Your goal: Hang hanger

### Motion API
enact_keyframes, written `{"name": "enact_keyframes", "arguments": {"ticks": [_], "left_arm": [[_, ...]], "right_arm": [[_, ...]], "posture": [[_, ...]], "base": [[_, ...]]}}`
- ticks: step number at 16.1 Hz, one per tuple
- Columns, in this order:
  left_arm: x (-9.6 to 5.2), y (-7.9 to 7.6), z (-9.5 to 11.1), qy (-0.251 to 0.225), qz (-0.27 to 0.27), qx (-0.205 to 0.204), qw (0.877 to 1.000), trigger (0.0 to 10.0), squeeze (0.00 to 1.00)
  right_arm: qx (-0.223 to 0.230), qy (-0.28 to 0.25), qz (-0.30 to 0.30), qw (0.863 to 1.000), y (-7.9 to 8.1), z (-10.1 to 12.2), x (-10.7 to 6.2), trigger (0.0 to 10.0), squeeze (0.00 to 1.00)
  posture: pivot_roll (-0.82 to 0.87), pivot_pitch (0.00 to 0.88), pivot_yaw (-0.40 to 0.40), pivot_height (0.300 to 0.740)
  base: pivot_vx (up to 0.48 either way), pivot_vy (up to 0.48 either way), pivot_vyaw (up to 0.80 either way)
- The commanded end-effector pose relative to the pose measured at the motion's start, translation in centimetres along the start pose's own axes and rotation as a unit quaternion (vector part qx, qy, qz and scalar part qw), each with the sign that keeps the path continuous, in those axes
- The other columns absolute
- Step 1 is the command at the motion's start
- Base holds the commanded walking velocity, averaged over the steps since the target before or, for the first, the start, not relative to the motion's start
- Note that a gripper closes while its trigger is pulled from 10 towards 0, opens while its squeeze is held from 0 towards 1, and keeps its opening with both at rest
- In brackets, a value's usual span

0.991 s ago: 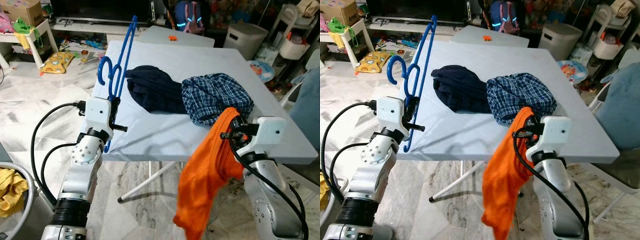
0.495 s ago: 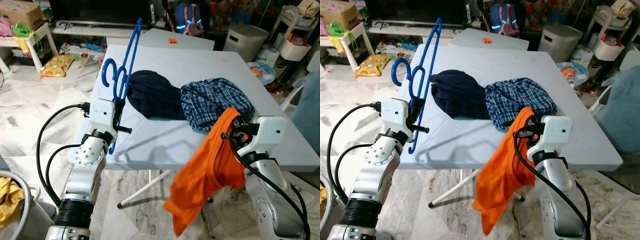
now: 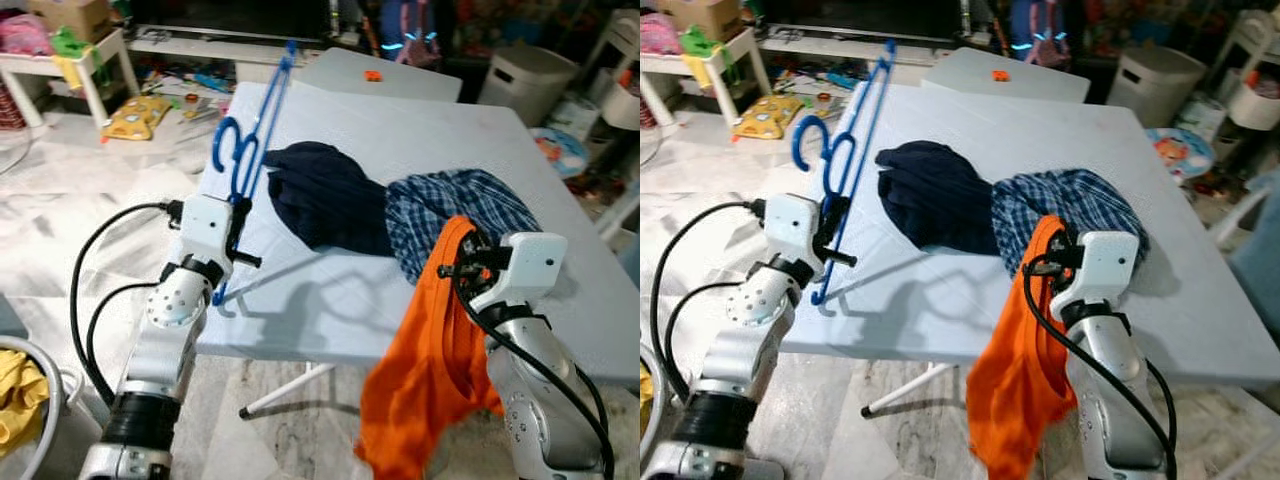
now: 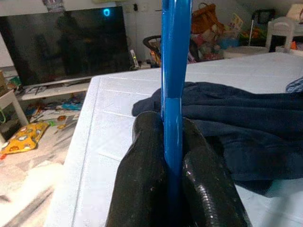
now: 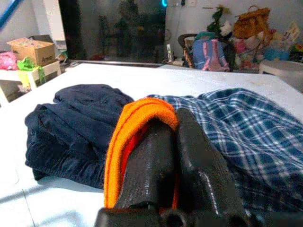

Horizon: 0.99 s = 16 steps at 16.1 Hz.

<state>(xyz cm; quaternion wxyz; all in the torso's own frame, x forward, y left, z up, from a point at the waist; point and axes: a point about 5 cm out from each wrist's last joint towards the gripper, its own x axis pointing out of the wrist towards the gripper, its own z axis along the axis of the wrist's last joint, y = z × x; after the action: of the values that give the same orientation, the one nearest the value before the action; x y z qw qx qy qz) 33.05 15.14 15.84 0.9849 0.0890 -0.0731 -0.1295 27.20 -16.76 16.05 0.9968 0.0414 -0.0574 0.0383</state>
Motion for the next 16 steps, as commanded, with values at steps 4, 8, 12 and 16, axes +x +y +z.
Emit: {"name": "enact_keyframes", "arguments": {"ticks": [4,8,12,16], "left_arm": [[0.9,-0.6,-0.3,0.011,-0.046,0.008,0.999,10.0,0.00],[1.1,-2.0,-0.8,0.004,-0.065,0.001,0.998,10.0,0.00],[0.9,-2.2,-1.2,0.001,-0.031,-0.025,0.999,10.0,0.00],[0.7,-2.7,-1.4,-0.004,-0.031,-0.028,0.999,10.0,0.00]], "right_arm": [[0.006,-0.004,-0.007,1.000,-0.1,-0.5,0.1,10.0,0.00],[-0.004,-0.013,0.002,1.000,0.2,-0.2,0.7,10.0,0.00],[-0.003,-0.024,0.001,1.000,0.3,0.2,1.0,10.0,0.00],[-0.015,-0.032,0.026,0.999,1.2,0.6,1.5,10.0,0.00]], "posture": [[0.21,0.000,-0.121,0.740],[0.18,0.000,-0.126,0.740],[0.17,0.000,-0.109,0.740],[0.17,0.000,-0.113,0.740]], "base": [[0.000,0.000,0.00],[0.220,0.000,0.00],[0.292,0.000,0.00],[0.306,0.000,0.00]]}}
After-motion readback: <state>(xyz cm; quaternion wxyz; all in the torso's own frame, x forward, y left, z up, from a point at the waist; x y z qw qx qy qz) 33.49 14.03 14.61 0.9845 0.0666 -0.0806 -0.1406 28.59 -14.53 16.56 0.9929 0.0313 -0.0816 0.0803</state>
